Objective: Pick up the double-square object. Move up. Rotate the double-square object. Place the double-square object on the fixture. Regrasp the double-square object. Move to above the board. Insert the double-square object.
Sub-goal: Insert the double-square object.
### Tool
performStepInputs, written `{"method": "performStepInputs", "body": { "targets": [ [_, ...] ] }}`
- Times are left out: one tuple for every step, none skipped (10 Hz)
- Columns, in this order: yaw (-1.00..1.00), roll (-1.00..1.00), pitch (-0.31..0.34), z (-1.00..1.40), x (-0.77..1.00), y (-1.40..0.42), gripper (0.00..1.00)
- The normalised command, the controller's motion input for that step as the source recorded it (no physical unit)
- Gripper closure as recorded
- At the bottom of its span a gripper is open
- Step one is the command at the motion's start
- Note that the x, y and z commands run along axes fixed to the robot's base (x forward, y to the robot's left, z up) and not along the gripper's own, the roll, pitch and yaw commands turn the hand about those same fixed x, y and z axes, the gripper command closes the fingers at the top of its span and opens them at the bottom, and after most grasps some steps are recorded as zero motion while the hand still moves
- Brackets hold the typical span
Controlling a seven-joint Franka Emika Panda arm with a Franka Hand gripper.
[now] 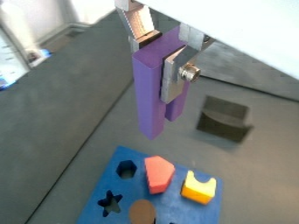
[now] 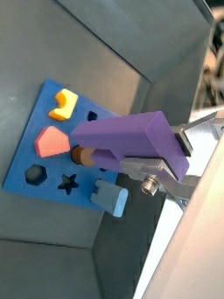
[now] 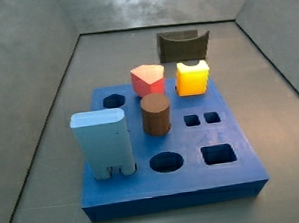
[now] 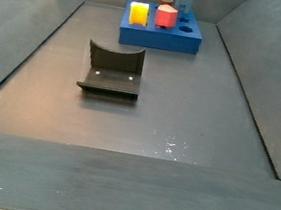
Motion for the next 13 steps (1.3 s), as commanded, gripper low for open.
{"method": "performStepInputs", "body": {
  "targets": [
    [-0.6,0.1,0.0,-0.19,0.35,-0.17,1.0],
    [-0.5,0.1,0.05,-0.18,0.41,-0.18,1.0],
    [-0.55,0.09,0.041,-0.17,0.37,-0.18,1.0],
    [-0.65,0.06,0.011,-0.15,0.29,-0.16,1.0],
    [-0.77,0.04,0.0,-0.17,0.21,-0.11,1.0],
    [-0.86,0.02,0.0,-0.22,0.14,-0.07,1.0],
    [-0.95,0.01,0.0,-0.24,0.05,-0.04,1.0],
    [-0.95,0.01,0.0,-0.25,0.03,-0.03,1.0],
    [-1.0,0.0,0.0,-0.25,0.0,-0.01,1.0],
    [-1.0,0.0,0.0,-0.24,0.0,-0.01,1.0],
    [-1.0,0.0,0.0,-0.23,0.0,-0.01,1.0],
    [-0.9,0.0,0.006,-0.19,0.08,-0.04,1.0],
    [-0.53,0.0,0.126,-0.24,0.33,-0.15,1.0]
  ]
}}
